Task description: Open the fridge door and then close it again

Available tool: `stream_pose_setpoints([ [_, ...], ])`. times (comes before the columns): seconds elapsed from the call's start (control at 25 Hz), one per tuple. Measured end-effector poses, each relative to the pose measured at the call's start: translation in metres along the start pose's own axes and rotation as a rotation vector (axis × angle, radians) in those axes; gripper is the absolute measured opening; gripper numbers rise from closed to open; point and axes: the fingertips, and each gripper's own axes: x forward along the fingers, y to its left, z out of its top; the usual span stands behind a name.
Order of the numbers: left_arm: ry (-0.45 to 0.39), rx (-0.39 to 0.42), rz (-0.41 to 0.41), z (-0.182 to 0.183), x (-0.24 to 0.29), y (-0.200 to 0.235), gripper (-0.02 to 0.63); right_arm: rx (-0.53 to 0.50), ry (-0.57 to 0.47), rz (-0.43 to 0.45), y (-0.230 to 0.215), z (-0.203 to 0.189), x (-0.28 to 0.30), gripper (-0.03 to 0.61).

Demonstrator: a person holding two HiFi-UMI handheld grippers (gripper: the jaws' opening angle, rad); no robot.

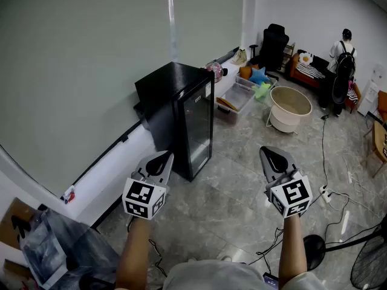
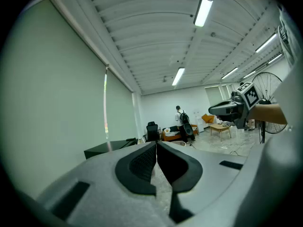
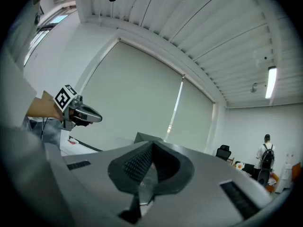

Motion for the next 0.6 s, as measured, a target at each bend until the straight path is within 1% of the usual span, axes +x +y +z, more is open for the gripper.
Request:
stream_pose_setpoints([
  [0.16,-0.003,0.005,-0.005,0.001,0.005,0.001,0.011,0.044,-0.056,0.018,0.001,0.007,0.003,-0.003],
  [0.24,0.000,0.003,-0.008,-0.001,0.005,-0.001,0.011,0.046,-0.045,0.035,0.003,0.005,0.001,-0.003],
  [0.4,0.012,-0.006,-0.016,-0.006,0.007,-0.007,0.011,0.010,-0.008,0.050,0.009,-0.004,0.000,-0.003],
  [0.6,0.024,-0.024,-0.019,-0.011,0.007,-0.012,0.012,0.047,-0.026,0.074,0.010,-0.007,-0.002,-0.003],
])
